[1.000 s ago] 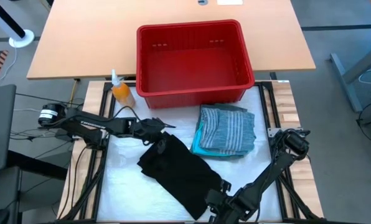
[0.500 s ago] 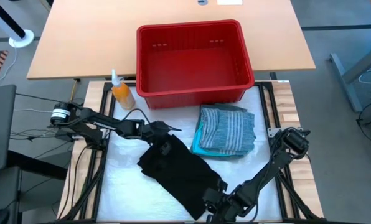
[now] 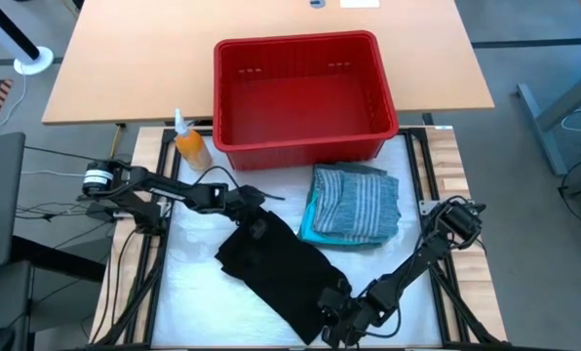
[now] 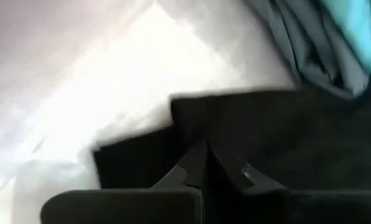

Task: Fold Laundry from Bin
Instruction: Fold the black shirt

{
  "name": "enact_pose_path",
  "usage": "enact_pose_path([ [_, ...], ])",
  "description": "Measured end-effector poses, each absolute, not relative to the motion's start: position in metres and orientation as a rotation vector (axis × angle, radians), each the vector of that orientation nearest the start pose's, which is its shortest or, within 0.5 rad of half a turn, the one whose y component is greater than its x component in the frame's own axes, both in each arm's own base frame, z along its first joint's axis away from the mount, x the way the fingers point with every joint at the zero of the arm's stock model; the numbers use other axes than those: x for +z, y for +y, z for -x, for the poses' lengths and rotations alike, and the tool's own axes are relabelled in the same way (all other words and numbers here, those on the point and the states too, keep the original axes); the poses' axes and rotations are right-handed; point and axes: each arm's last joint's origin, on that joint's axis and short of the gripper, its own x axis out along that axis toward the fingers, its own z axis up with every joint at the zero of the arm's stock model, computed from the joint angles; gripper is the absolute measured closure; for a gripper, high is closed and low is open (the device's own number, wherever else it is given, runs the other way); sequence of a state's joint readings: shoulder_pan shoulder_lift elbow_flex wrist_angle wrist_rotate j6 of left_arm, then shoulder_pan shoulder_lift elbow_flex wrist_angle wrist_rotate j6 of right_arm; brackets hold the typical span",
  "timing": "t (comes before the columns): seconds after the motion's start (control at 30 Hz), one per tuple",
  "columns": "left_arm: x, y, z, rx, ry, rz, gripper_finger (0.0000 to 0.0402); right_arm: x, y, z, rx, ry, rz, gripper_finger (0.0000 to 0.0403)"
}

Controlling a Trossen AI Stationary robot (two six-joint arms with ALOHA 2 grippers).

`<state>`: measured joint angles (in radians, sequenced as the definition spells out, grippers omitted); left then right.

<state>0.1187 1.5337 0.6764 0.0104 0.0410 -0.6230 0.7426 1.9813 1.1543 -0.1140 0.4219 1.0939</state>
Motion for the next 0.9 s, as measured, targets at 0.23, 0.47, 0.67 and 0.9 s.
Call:
enact_pose_path([
  [0.23,0.167,0.052,-0.287,0.383,0.716,0.675,0.0401,0.127,0.248,-0.298,-0.183,0.828,-0.519,0.0285],
  [0.47,0.181,0.053,-0.291,0.378,0.811,0.681,0.0343,0.126,0.248,-0.298,-0.183,0.831,-0.513,0.0285],
  [0.67,0.183,0.052,-0.288,0.422,0.88,0.735,0.0247,0.126,0.248,-0.298,-0.175,0.832,-0.503,0.0285],
  [0.9,0.177,0.049,-0.281,0.472,0.963,0.726,0.019,0.125,0.246,-0.3,-0.171,0.834,-0.49,0.0285],
])
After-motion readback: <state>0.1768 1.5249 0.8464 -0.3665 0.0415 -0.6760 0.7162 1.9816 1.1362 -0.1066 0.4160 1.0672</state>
